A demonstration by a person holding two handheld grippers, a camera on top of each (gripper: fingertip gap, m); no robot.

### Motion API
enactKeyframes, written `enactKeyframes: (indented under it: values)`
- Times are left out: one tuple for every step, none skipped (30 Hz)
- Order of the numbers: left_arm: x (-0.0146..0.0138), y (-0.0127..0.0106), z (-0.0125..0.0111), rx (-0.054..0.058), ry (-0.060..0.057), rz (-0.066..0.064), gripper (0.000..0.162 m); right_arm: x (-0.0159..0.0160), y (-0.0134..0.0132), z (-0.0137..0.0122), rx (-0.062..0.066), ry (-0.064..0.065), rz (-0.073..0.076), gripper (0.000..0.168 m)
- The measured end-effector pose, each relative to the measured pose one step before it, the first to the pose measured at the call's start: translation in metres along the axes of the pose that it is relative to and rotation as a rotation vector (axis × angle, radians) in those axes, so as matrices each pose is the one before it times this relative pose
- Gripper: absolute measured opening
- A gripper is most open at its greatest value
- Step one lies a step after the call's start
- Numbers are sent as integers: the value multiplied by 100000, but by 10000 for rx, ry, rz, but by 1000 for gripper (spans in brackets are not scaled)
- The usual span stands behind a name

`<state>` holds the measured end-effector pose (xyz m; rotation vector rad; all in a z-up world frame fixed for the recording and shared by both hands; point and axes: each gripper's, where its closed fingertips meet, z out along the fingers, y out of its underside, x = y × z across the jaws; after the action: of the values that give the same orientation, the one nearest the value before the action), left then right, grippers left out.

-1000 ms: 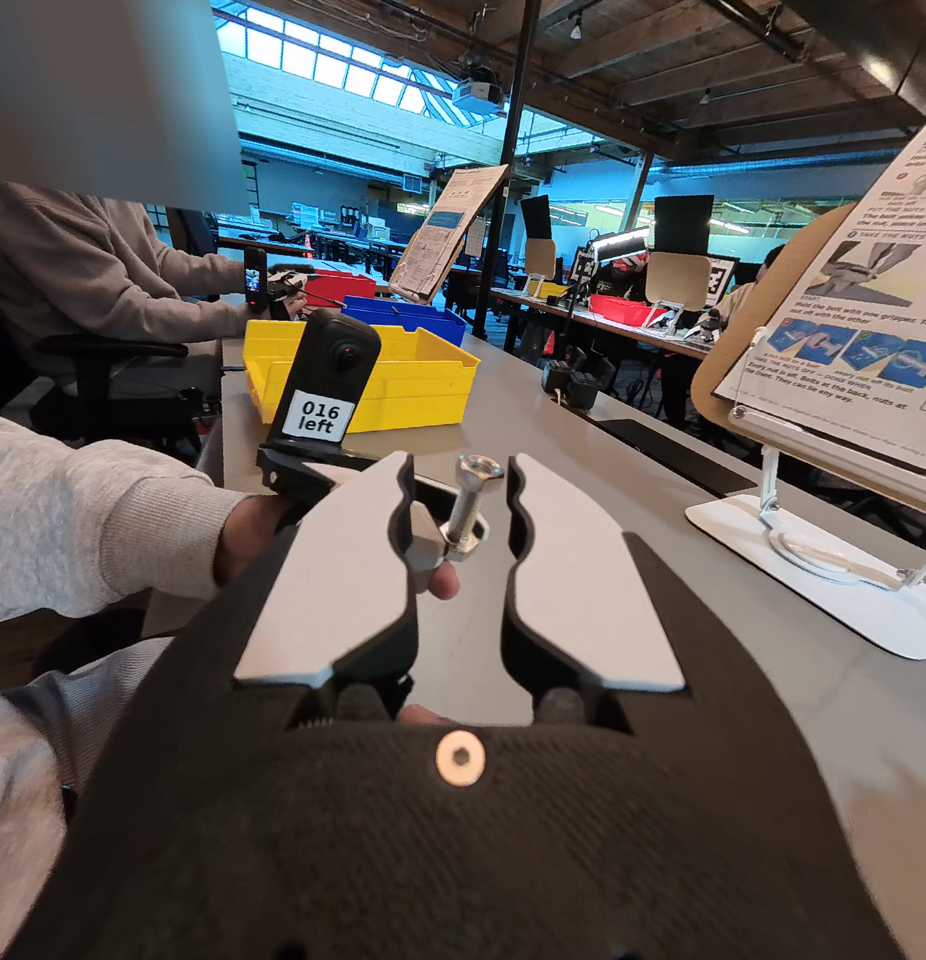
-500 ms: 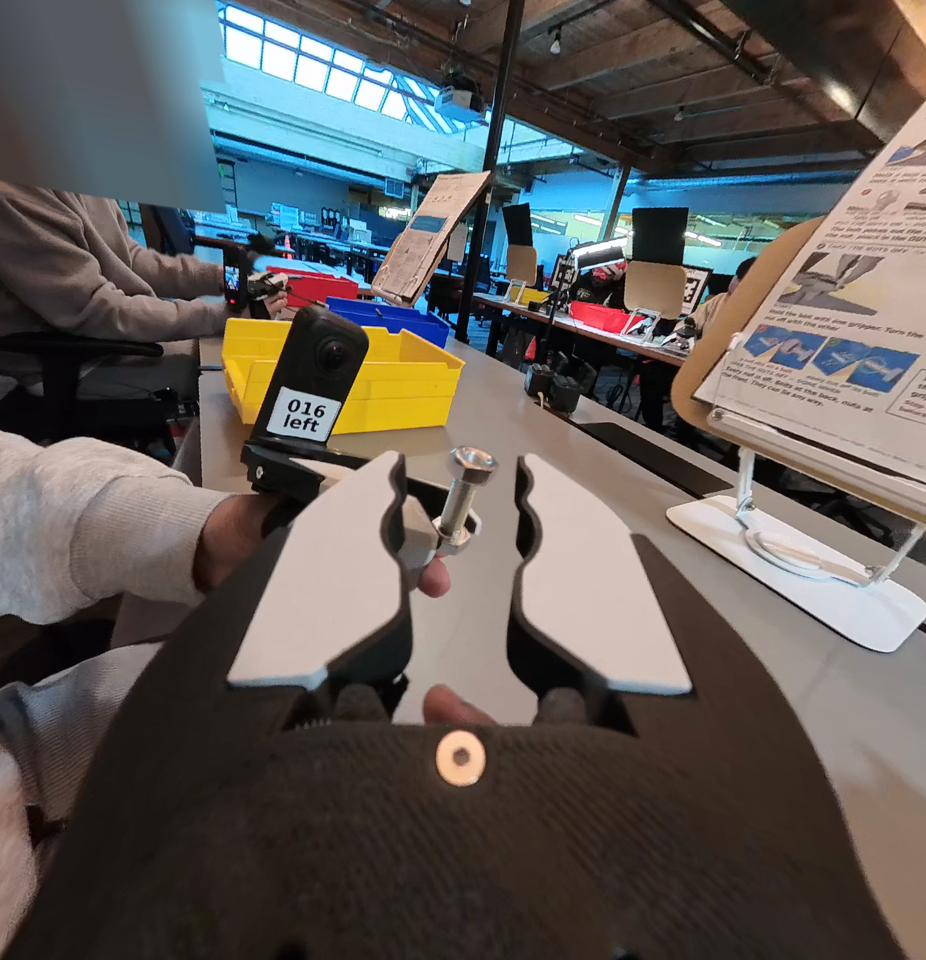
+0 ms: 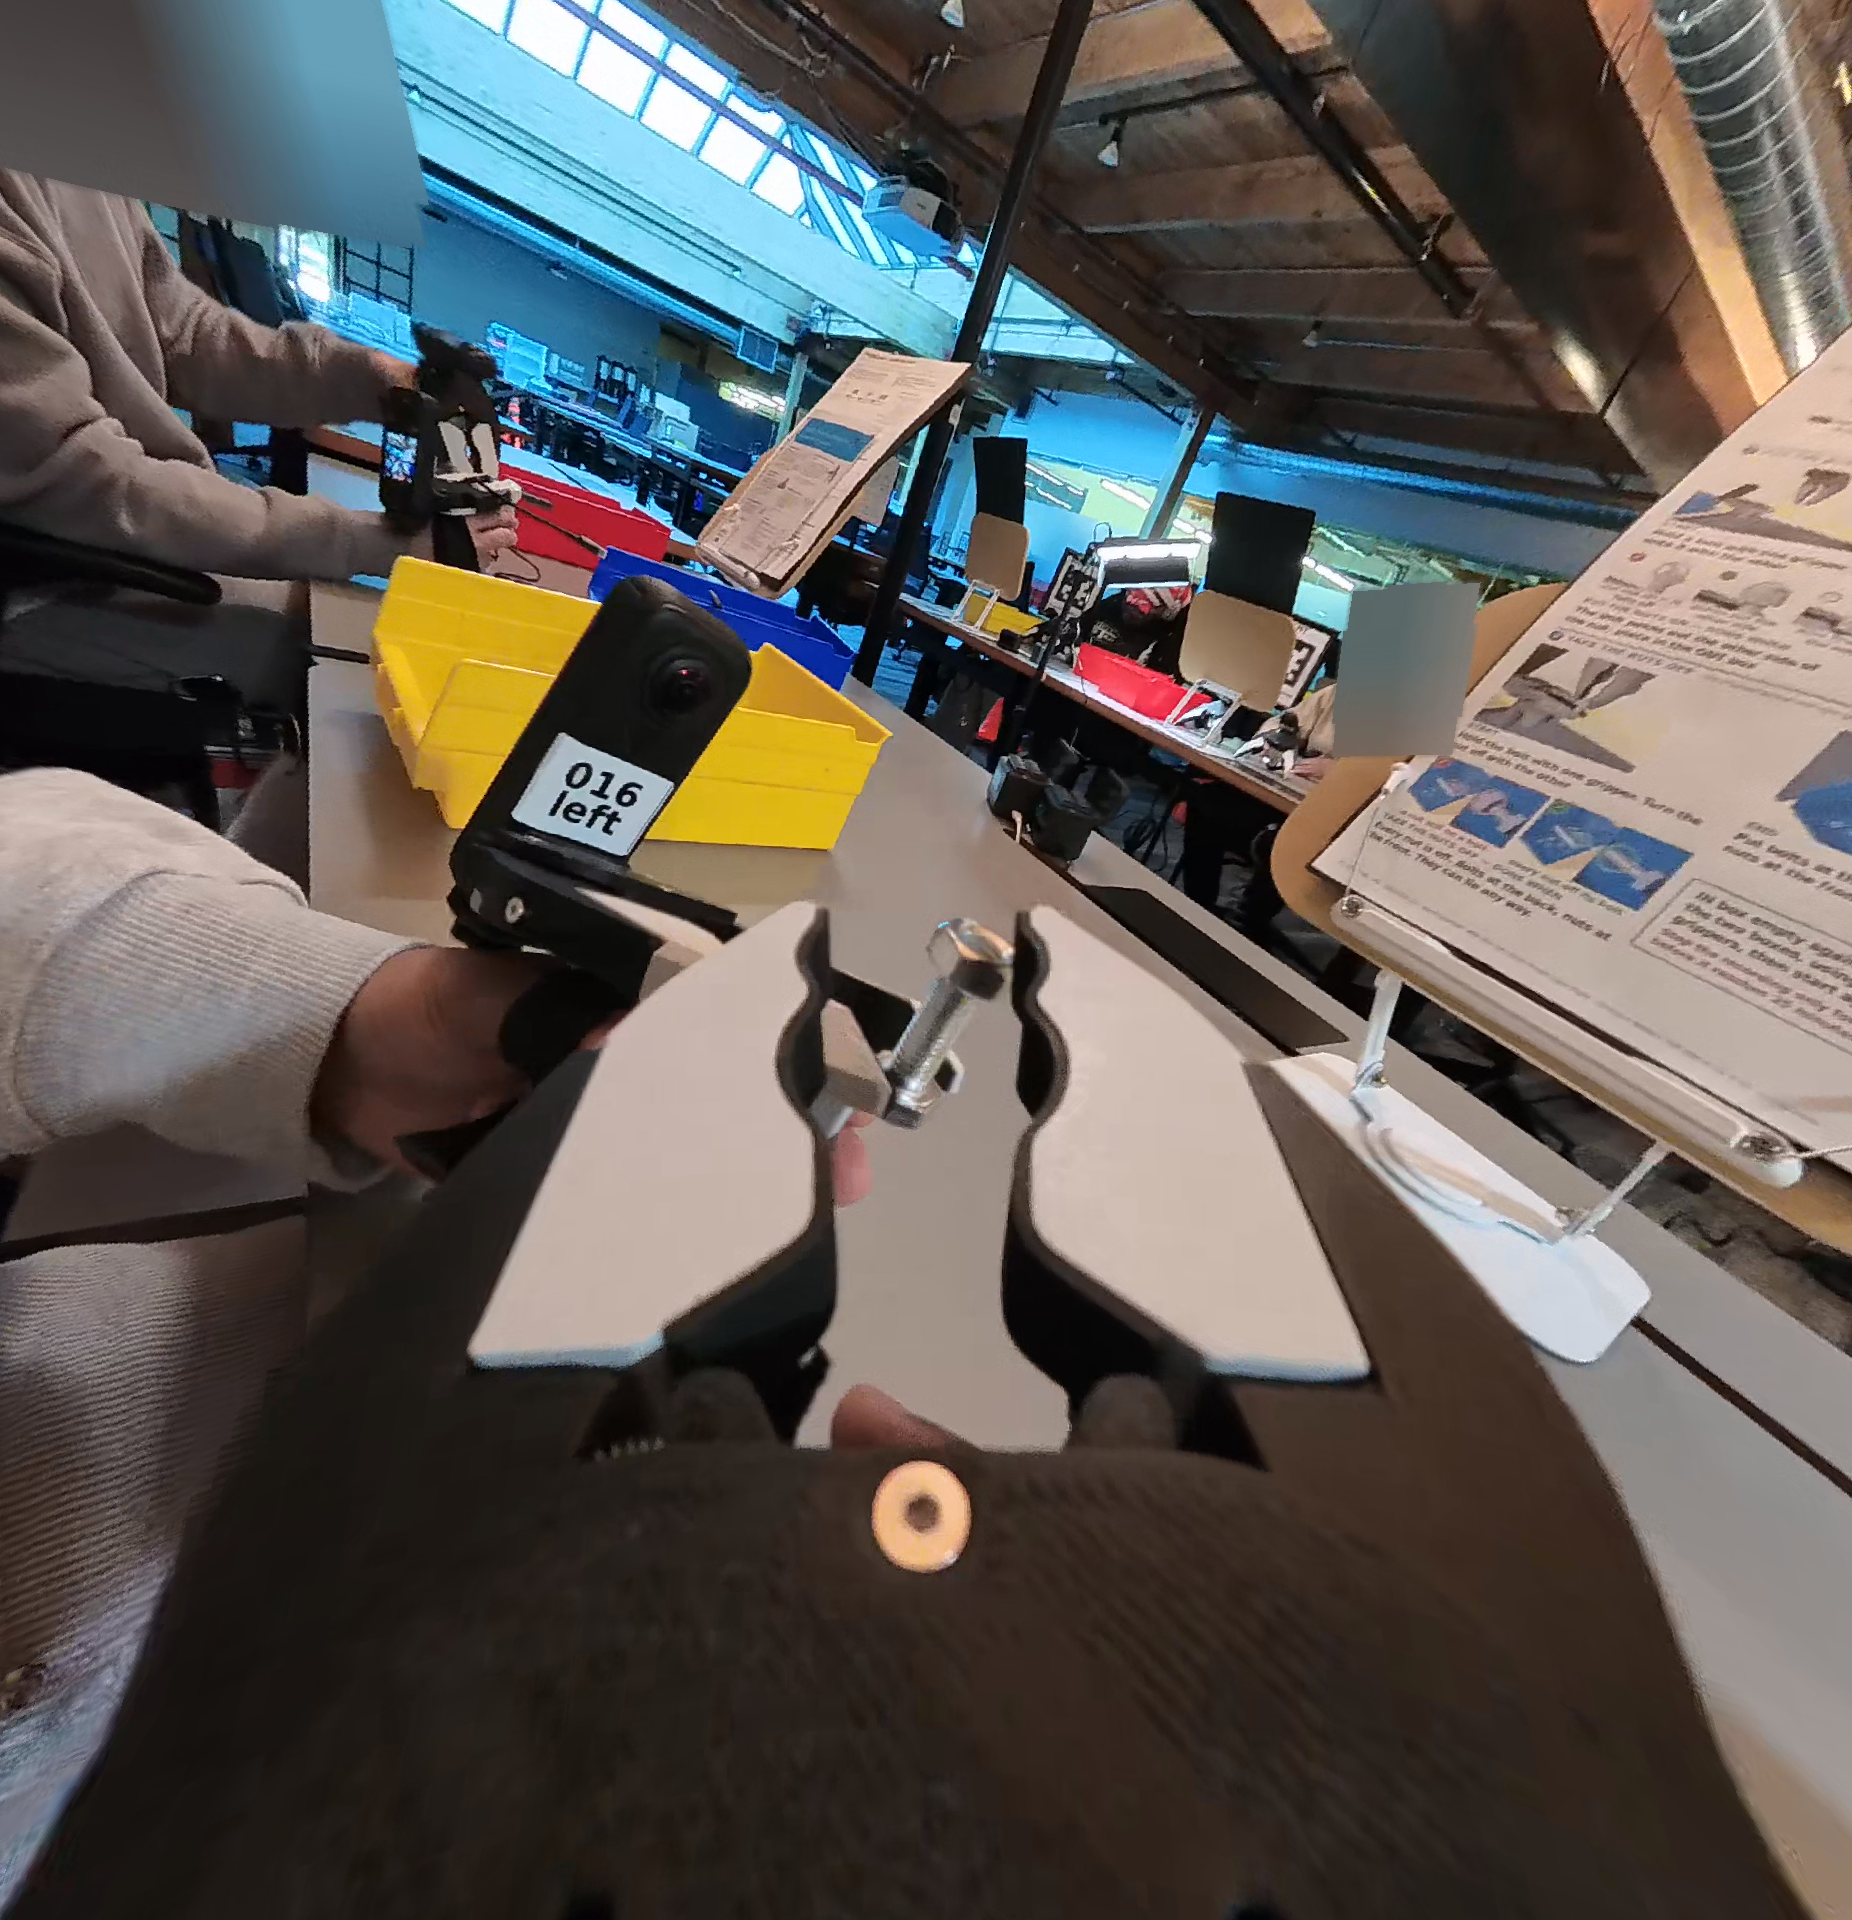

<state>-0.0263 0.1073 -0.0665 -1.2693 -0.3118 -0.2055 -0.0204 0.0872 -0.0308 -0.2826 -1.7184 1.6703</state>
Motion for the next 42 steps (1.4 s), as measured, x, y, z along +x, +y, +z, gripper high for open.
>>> enactKeyframes:
  values:
    - [69, 58, 26, -26, 35, 9, 18, 124, 32, 42, 23, 44, 187, 38]
    - [46, 21, 21, -12, 21, 7, 18, 125, 2, 2, 36, 28, 184, 41]
    - [35, 17, 14, -6, 20, 2, 19, 69, -7, 3, 24, -22, 173, 42]
    - [31, -2, -1, -5, 21, -1, 19, 84, 22, -12, 3, -12, 148, 43]
    - [-8, 4, 0, 2, 3, -2, 19, 86, 32, -7, -2, -13, 113, 43]
    - [-24, -20, -12, 9, -12, -3, 19, 22, 28, -10, 2, -45, 112, 42]
    - [-28, -31, -26, 17, -9, -9, 18, 10, 42, -5, -7, -55, 131, 41]
    - [-41, -42, -21, 23, -14, -13, 18, 0, 45, -7, 0, -46, 126, 40]
    - [-53, -53, -27, 29, -24, -14, 18, -30, 25, -23, 16, -63, 111, 37]
    - [-64, -59, -34, 32, -33, -17, 18, -64, 11, -42, 9, -83, 127, 34]
    - [-70, -63, -42, 37, -31, -21, 18, -23, -7, -80, 4, -63, 185, 31]
    - [-65, -56, -35, 31, -23, -28, 19, -20, -115, -132, 62, -71, 255, 27]
    - [-45, -54, -35, 31, -16, -31, 18, -53, -174, -164, 92, -130, 334, 26]
    - [-38, -40, -23, 18, -11, -25, 18, 56, -175, -142, 79, -90, 389, 25]
    - [-21, -4, -7, 5, -8, -3, 18, 197, -138, -111, 75, -25, 378, 24]
    - [7, 15, 3, -7, 2, 7, 18, 273, -94, -55, 65, 10, 348, 23]
    - [30, 35, 25, -19, 11, 10, 18, 297, -18, -36, 42, 29, 357, 27]
    - [34, 48, 29, -25, 10, 16, 18, 223, 30, 1, 34, -9, 348, 32]
    - [35, 58, 24, -30, 8, 24, 18, 142, 90, 41, 6, -46, 336, 36]
    - [33, 52, 36, -30, 5, 28, 18, 100, 139, 69, -18, -51, 295, 39]
    - [21, 36, 13, -20, 2, 19, 18, 40, 163, 65, -33, -53, 224, 40]
    - [16, 36, 14, -18, 6, 2, 18, -11, 149, 74, -41, -43, 134, 42]
    - [-5, 26, 7, -18, -1, -6, 18, -50, 144, 60, -58, -36, 52, 43]
    - [-46, 22, 0, -15, -18, -11, 18, -113, 138, 64, -82, -52, 5, 42]
    - [-73, 36, -7, -24, -29, -26, 18, -154, 118, 58, -95, -73, -13, 41]
    - [-105, 45, -1, -31, -50, -33, 19, -169, 91, 49, -89, -71, -26, 40]
    - [-142, 38, -15, -17, -65, -18, 19, -154, 75, 6, -72, -56, -36, 37]
    - [-68, -10, -25, 7, -29, -9, 19, -92, 5, -40, -25, -25, -65, 34]
    - [-16, -63, -25, 25, -10, -20, 19, -76, -47, -96, 8, -23, -83, 29]
    - [-37, -70, -28, 40, -18, -28, 18, -36, -71, -130, 19, -24, -74, 23]
    - [-41, -38, -23, 20, -18, -21, 18, 6, -94, -131, 32, -3, -38, 19]
    - [-41, 16, -8, -13, -11, -7, 19, 100, -126, -118, 50, 41, -9, 17]
    - [-16, 44, 9, -27, -8, 8, 19, 154, -134, -95, 70, 76, 9, 18]
    - [24, 34, 24, -19, 8, 13, 19, 175, -125, -66, 64, 86, 20, 20]
    - [61, 32, 24, -19, 20, 16, 19, 164, -96, -36, 61, 87, 12, 23]
    - [82, 67, 39, -34, 27, 26, 19, 134, -46, 6, 45, 73, 1, 28]
    - [61, 69, 38, -39, 23, 35, 19, 81, 24, 76, 17, 36, -19, 33]
    - [48, 70, 39, -36, 17, 24, 19, 48, 131, 115, -34, 17, -9, 38]
    - [45, 52, 28, -25, 22, 6, 19, -6, 184, 122, -71, 2, 9, 41]
    - [31, 24, 20, -12, 19, -7, 19, -128, 160, 109, -52, -66, -2, 42]
    - [-4, 2, -2, -4, -1, -8, 19, -210, 145, 98, -53, -101, -7, 41]
    - [-35, 5, -24, -6, -16, -13, 19, -194, 126, 63, -77, -77, -20, 40]
